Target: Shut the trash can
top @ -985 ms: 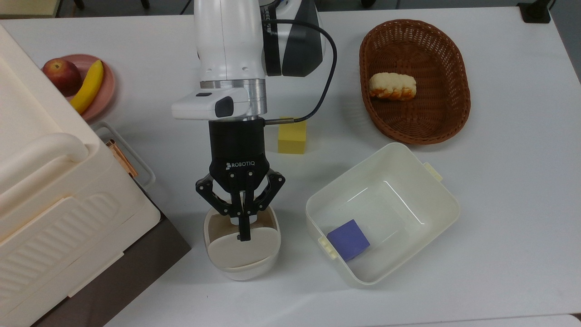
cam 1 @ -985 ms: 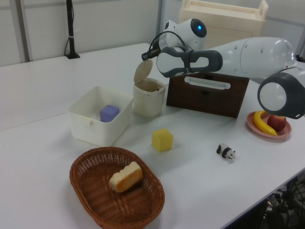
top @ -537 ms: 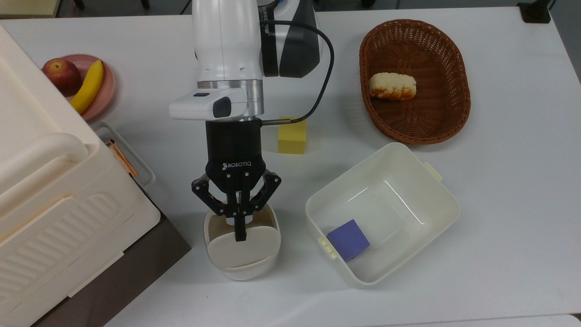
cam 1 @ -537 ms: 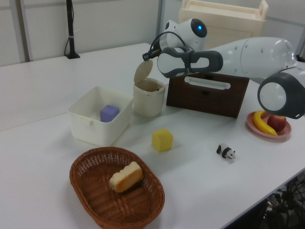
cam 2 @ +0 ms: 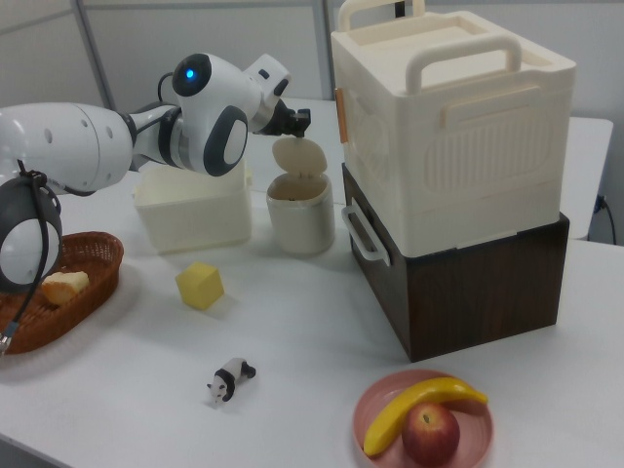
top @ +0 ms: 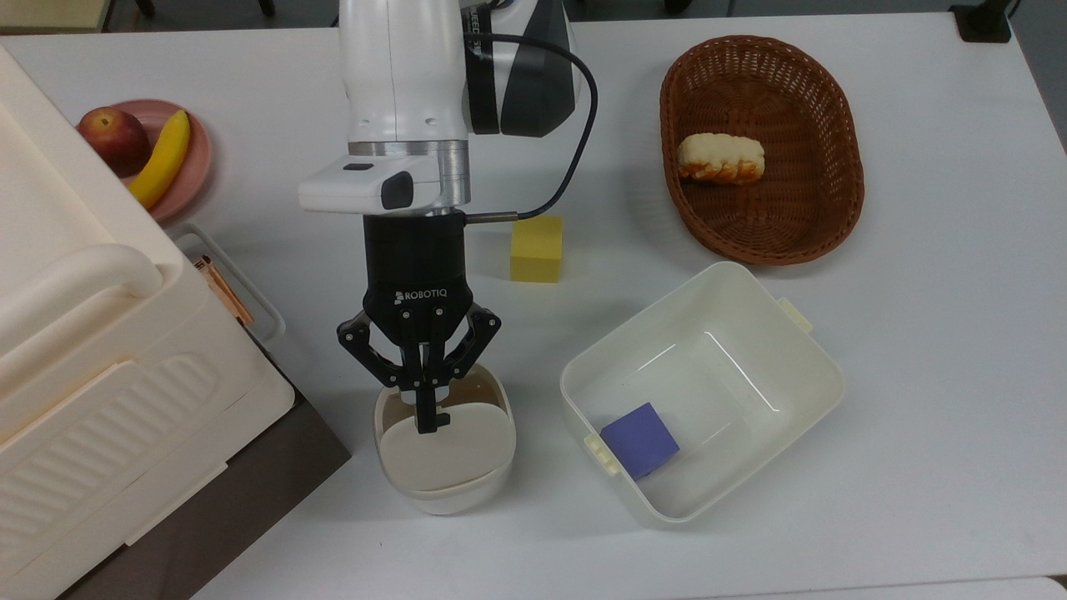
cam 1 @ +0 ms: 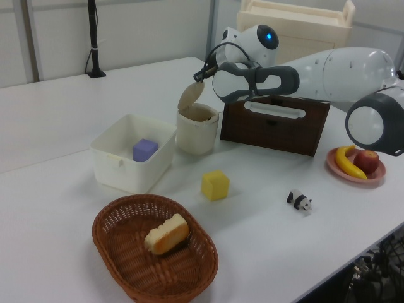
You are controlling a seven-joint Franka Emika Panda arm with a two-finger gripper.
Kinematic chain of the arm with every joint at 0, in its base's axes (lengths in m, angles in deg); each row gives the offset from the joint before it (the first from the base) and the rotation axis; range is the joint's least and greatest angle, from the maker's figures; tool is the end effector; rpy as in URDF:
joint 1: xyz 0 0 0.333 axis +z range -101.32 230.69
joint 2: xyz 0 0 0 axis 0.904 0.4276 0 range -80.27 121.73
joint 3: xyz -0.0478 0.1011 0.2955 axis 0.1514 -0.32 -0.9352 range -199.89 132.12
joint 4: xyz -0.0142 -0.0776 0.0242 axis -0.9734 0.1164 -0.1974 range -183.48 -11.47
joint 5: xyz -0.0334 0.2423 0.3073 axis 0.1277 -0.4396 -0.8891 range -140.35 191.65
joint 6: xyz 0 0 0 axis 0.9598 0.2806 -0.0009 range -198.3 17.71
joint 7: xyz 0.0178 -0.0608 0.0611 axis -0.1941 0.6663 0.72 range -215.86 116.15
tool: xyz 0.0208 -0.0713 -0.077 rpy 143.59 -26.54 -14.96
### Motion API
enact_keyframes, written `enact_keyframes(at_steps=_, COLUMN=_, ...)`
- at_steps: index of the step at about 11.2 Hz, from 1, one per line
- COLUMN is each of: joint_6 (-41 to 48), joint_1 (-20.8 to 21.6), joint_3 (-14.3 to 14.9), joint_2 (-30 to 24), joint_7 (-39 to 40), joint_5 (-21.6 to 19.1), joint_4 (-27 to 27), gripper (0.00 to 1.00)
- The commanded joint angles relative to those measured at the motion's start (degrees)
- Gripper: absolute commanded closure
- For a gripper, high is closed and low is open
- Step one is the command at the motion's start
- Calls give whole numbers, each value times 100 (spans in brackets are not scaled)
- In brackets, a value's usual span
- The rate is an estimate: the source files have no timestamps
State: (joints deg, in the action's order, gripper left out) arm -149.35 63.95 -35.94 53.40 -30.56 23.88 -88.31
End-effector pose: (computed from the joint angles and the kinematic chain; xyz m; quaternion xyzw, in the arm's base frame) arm 0.7634 0.0084 0.4819 0.8852 0.1420 0.4400 0.0519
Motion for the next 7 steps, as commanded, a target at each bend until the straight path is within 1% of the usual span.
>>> enact_keyframes(at_steps=1, joint_6=-23, joint_1=12, joint_3=47, joint_2=-296, joint_7=249, joint_5=62, joint_4=-460, gripper=100)
enact_keyframes(at_steps=4, joint_6=-15, joint_1=-24, joint_3=47, joint_2=-331, joint_7=355, joint_5=54, joint_4=-679, gripper=100)
enact_keyframes(at_steps=5, joint_6=-6, joint_1=-24, joint_3=56, joint_2=-401, joint_7=399, joint_5=53, joint_4=-845, gripper=100)
enact_keyframes(at_steps=7, joint_6=-6, joint_1=-24, joint_3=56, joint_2=-699, joint_7=531, joint_5=53, joint_4=-1345, gripper=100)
